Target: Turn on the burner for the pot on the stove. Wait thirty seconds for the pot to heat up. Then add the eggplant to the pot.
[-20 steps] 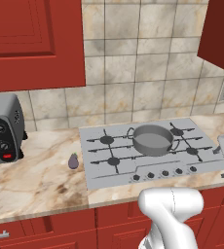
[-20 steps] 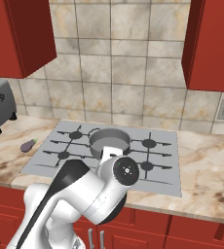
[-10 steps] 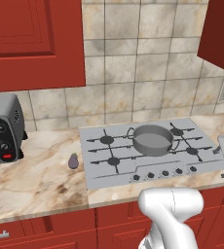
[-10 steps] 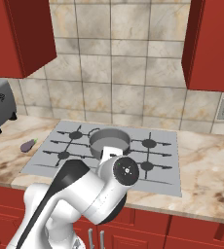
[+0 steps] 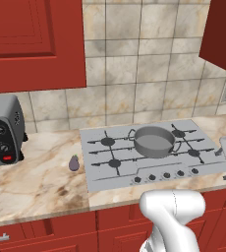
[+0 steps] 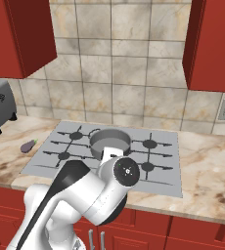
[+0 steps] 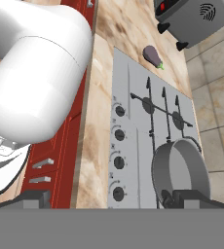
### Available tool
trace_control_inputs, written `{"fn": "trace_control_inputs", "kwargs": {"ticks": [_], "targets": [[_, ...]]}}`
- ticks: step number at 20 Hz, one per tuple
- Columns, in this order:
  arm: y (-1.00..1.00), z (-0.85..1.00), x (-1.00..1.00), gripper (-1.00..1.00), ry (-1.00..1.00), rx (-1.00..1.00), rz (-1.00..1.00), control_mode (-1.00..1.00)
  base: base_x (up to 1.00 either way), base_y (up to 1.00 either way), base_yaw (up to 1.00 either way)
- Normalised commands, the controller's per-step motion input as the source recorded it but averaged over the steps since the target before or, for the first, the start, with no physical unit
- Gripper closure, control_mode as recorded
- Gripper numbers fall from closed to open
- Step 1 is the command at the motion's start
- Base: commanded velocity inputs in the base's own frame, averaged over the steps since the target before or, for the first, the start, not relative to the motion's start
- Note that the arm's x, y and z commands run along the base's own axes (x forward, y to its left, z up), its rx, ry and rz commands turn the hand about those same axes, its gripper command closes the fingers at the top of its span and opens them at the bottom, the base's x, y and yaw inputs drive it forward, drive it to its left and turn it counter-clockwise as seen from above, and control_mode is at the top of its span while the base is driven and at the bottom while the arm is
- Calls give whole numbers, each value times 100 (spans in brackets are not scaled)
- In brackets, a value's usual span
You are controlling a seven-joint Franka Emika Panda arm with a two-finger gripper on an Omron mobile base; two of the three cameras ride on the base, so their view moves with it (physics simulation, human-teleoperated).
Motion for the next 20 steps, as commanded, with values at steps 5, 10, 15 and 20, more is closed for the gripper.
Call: {"fn": "trace_control_inputs", "kwargs": {"ticks": [5,10,15,20], "targets": [[0,0,0,-100,0,0,0,-100,0,0,0],[0,0,0,-100,0,0,0,-100,0,0,0],[0,0,0,-100,0,0,0,-100,0,0,0],[0,0,0,-100,0,0,0,-100,0,0,0]]}}
